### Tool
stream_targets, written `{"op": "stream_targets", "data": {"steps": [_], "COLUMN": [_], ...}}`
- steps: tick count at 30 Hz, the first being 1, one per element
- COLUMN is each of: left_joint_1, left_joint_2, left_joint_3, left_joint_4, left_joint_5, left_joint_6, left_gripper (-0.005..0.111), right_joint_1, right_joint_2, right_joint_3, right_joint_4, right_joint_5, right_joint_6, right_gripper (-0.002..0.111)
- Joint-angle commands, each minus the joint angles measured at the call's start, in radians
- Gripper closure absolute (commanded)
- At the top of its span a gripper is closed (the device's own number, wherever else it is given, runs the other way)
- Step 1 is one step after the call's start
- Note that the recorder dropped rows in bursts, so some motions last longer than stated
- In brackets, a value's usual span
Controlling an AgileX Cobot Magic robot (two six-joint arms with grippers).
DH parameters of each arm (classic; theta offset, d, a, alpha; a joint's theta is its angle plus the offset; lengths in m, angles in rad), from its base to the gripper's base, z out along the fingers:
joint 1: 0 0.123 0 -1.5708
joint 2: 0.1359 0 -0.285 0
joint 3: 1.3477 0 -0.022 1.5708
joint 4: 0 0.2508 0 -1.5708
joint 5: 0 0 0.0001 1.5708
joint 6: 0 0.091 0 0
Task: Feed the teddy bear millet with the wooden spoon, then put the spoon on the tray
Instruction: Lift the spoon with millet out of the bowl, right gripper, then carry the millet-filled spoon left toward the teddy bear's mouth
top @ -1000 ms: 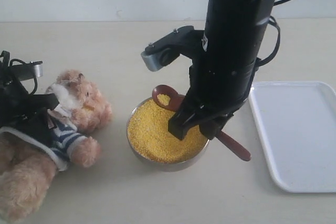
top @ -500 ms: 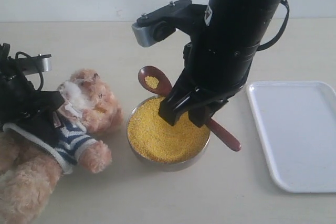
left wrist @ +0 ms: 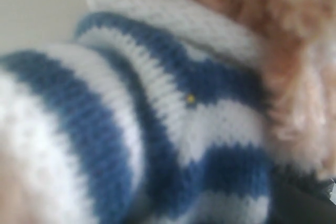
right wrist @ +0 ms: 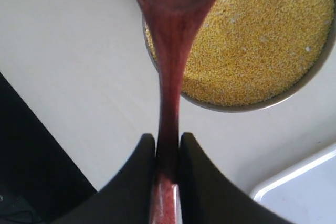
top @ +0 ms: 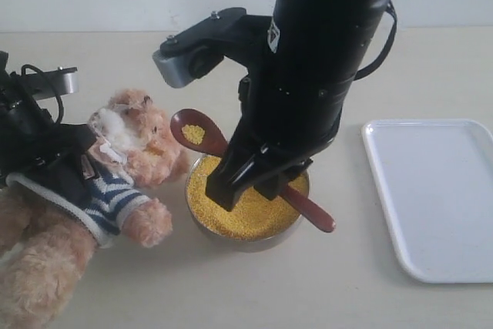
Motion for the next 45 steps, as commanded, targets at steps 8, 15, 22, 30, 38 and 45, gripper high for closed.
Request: {"op": "stream_targets", "data": {"steps": [8,15,22,30,38,45], "left_joint_1": [-0.007,-0.007,-0.007,-0.007,-0.007,-0.007], "left_joint_2": [-0.060,-0.060,-0.060,-0.060,-0.060,-0.069], "left_joint_3": [0.002,0.002,0.002,0.002,0.002,0.002], "left_joint_4": [-0.063,-0.098,-0.108,-0.115,-0.150,-0.157], "left_joint_5": [0.017,0.017,0.017,0.017,0.017,0.017], "left_joint_6": [0.019,0.042,0.042,0.044,0.061,0.061], "left_gripper": [0.103,0.103,0.103,0.103,0.103,0.103], "right_joint_1": [0.012,0.050,0.050,0.050,0.050,0.050], "right_joint_2": [0.087,0.165,0.200,0.217,0.217,0.217], "right_joint_3": [-0.156,-0.231,-0.291,-0.300,-0.300,-0.300], "right_joint_4": [0.026,0.022,0.012,-0.033,-0.120,-0.142], "right_joint_5": [0.001,0.001,0.001,0.001,0.001,0.001], "right_joint_6": [0.006,0.006,0.009,0.015,0.042,0.042], "right_gripper": [0.109,0.109,0.109,0.109,0.109,0.109]}}
